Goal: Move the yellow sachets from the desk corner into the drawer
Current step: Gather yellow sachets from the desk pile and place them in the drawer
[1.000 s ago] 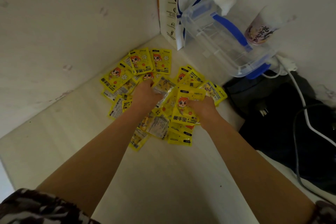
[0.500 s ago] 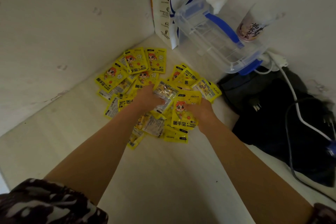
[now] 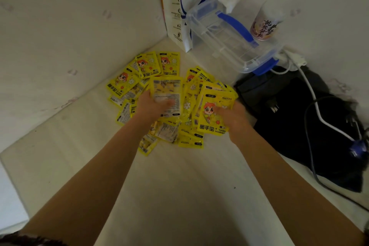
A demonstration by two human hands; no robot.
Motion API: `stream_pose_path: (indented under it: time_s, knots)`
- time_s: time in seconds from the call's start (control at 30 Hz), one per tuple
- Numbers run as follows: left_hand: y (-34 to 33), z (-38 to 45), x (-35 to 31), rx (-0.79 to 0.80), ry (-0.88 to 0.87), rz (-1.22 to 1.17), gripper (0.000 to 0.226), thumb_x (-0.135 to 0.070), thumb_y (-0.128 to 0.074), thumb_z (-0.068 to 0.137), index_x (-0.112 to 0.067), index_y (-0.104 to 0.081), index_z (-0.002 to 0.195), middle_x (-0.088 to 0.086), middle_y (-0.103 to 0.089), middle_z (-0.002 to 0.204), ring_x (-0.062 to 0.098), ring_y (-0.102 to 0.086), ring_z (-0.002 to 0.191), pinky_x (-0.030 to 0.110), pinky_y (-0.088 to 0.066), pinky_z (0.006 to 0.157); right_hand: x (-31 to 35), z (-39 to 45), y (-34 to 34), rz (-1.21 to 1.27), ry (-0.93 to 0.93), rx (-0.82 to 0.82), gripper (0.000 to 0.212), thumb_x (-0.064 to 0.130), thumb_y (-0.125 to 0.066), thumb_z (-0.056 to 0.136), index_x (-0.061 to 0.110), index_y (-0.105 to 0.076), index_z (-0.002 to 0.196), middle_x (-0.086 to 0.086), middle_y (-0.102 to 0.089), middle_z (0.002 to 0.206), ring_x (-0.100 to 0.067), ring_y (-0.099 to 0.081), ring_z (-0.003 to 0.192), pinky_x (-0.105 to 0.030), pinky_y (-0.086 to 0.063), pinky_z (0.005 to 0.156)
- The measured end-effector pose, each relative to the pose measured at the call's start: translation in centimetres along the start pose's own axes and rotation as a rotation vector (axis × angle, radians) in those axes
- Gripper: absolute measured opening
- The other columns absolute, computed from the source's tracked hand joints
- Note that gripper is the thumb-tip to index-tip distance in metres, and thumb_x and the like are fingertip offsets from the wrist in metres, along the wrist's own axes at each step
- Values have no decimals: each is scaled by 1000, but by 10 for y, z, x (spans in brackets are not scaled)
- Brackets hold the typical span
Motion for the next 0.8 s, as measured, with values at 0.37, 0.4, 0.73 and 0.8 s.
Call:
stream_pose_path:
  time_s: [0.37, 0.4, 0.73, 0.8]
  knots:
    - [-3, -100, 62, -88, 155, -315, 34, -5, -75, 77, -11, -68, 110, 13, -73, 103, 33, -71, 92, 53, -58, 77, -40, -75, 39, -87, 43, -19, 28, 11, -67, 86, 18, -59, 113, 1, -69, 101, -12, -68, 85, -26, -53, 59]
    - [-3, -109, 69, -83, 169, -315, 36, -6, -75, 77, -10, -67, 112, 13, -73, 104, 33, -71, 92, 53, -58, 77, -46, -85, 40, -93, 39, -17, 28, 11, -67, 87, 19, -59, 112, 2, -69, 100, -11, -68, 84, -25, -53, 58]
    - [20, -185, 129, 22, 245, -295, 24, -2, -71, 80, -9, -69, 103, 17, -73, 100, 34, -72, 87, 55, -57, 76, -123, -186, 26, -91, -15, -68, 21, 13, -66, 87, 27, -61, 102, 2, -71, 98, -15, -70, 86, -35, -59, 68]
    - [30, -200, 140, 56, 254, -273, 24, -3, -71, 80, -8, -69, 103, 17, -73, 100, 35, -72, 86, 57, -57, 77, -138, -208, 20, -85, -15, -101, 21, 14, -66, 86, 31, -61, 96, 3, -71, 95, -17, -71, 84, -39, -60, 71]
Point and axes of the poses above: each hand's wrist, its own z-axis towards the middle knuckle, its own y-axis out of the back of the hand, x = y × z, the point moved 2 cm from there along z, towards the middle knuckle
